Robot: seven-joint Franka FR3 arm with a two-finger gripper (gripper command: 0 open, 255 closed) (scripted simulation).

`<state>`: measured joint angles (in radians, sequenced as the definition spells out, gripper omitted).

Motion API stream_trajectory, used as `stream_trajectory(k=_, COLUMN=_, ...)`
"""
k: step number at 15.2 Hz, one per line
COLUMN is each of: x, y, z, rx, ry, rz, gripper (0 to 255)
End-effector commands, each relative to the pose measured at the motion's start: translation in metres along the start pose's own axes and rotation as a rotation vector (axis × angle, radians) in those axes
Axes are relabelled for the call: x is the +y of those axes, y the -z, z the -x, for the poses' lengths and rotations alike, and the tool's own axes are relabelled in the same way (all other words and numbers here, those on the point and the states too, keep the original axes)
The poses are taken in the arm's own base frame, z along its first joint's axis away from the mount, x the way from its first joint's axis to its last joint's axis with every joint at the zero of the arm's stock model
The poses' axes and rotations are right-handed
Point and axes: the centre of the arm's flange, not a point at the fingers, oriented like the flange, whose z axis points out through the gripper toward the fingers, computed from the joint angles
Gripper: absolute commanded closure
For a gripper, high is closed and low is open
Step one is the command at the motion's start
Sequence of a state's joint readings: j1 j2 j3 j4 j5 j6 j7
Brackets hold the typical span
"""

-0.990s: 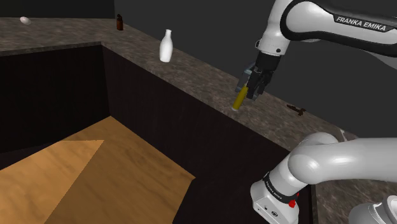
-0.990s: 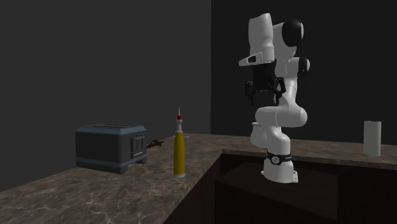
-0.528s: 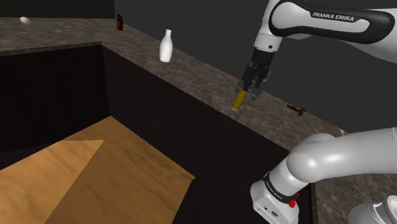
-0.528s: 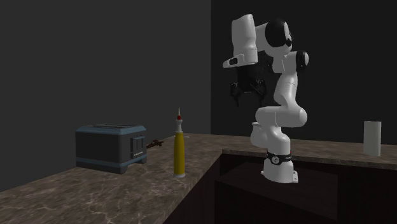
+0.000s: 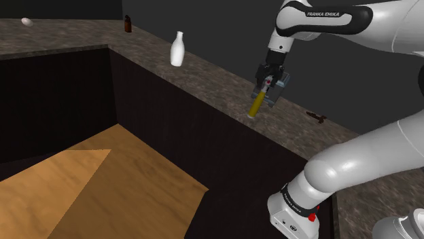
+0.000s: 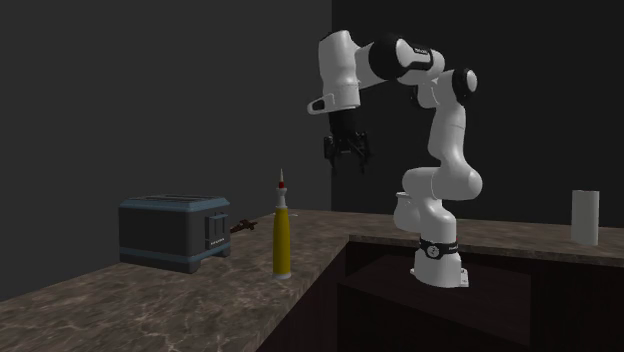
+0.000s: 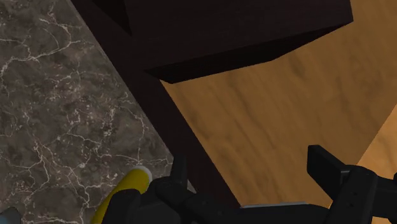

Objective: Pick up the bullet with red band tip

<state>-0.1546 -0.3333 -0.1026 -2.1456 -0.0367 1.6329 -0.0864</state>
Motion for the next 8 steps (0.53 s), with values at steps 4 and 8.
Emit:
stream_trajectory(k=4, x=0.05, y=0.0, z=-0.044, rx=-0.003, ry=-0.089, rz=-0.008, gripper=0)
stream_trajectory(k=8, x=0.094, y=-0.001, z=-0.075, rx=-0.006, ry=-0.159, rz=-0.015, gripper=0)
